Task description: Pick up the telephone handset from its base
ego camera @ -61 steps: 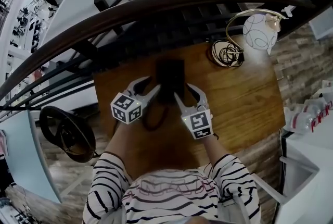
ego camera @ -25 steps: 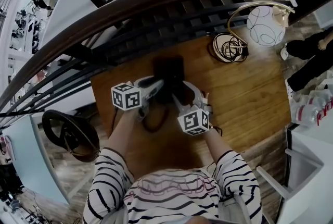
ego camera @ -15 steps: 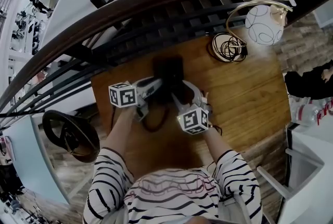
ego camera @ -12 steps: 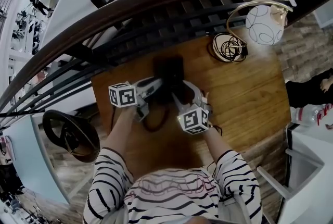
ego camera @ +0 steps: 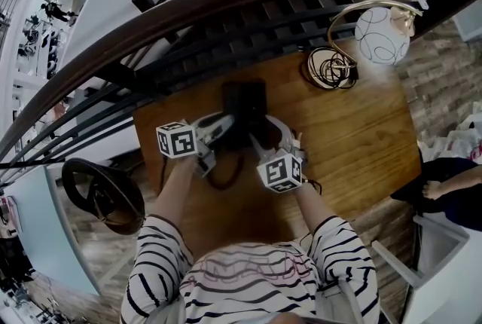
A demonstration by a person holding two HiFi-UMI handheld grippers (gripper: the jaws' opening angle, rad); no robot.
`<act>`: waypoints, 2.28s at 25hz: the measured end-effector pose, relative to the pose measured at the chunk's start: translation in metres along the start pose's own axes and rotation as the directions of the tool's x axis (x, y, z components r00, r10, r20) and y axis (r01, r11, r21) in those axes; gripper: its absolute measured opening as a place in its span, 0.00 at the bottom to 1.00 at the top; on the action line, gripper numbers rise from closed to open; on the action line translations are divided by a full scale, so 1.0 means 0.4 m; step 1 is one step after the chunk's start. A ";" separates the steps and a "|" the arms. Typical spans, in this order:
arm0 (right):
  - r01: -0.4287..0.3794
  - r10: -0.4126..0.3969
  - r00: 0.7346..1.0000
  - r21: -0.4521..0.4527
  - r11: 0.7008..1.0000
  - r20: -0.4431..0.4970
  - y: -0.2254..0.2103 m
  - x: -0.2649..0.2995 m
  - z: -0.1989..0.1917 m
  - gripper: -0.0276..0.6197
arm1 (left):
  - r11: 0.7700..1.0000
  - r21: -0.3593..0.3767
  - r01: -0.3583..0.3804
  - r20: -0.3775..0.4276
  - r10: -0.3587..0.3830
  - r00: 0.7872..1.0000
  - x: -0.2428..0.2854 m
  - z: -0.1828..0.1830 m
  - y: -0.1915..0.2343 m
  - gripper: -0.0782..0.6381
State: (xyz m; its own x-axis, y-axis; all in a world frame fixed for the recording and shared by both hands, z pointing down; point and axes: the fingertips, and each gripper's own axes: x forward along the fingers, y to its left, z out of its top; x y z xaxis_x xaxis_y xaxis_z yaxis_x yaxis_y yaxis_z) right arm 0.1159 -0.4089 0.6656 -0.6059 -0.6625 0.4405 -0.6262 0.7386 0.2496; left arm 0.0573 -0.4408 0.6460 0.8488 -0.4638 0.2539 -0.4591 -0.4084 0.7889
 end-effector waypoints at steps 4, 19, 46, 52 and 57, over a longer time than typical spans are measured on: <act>-0.004 0.004 1.000 0.031 1.000 -0.003 0.001 -0.013 0.002 0.37 | 1.000 -0.001 0.011 0.022 -0.011 1.000 -0.009 -0.004 -0.030 0.21; 0.056 -0.056 0.998 0.161 0.985 -0.007 0.043 -0.149 0.033 0.33 | 0.996 0.086 0.028 0.128 -0.039 0.991 -0.149 -0.005 -0.181 0.21; 0.294 -0.372 0.920 0.403 0.866 0.127 0.381 -0.642 0.361 0.04 | 0.964 0.203 0.170 0.144 -0.201 0.969 -0.599 -0.213 -0.550 0.21; 0.330 -0.415 0.901 0.422 0.845 0.127 0.511 -0.682 0.421 0.04 | 0.956 0.222 0.191 0.130 -0.223 0.966 -0.734 -0.260 -0.570 0.21; 0.362 -0.451 0.885 0.436 0.824 0.117 0.606 -0.705 0.446 0.04 | 0.953 0.224 0.204 0.113 -0.233 0.966 -0.823 -0.297 -0.574 0.21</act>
State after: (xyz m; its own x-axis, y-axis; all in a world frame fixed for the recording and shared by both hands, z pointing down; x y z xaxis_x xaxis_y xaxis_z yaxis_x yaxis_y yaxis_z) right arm 0.0472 -0.0653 0.4479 -0.3115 -0.9337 0.1764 -0.9492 0.3145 -0.0114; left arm -0.0856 -0.1008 0.4477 0.8973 -0.4414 -0.0015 -0.3236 -0.6600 0.6780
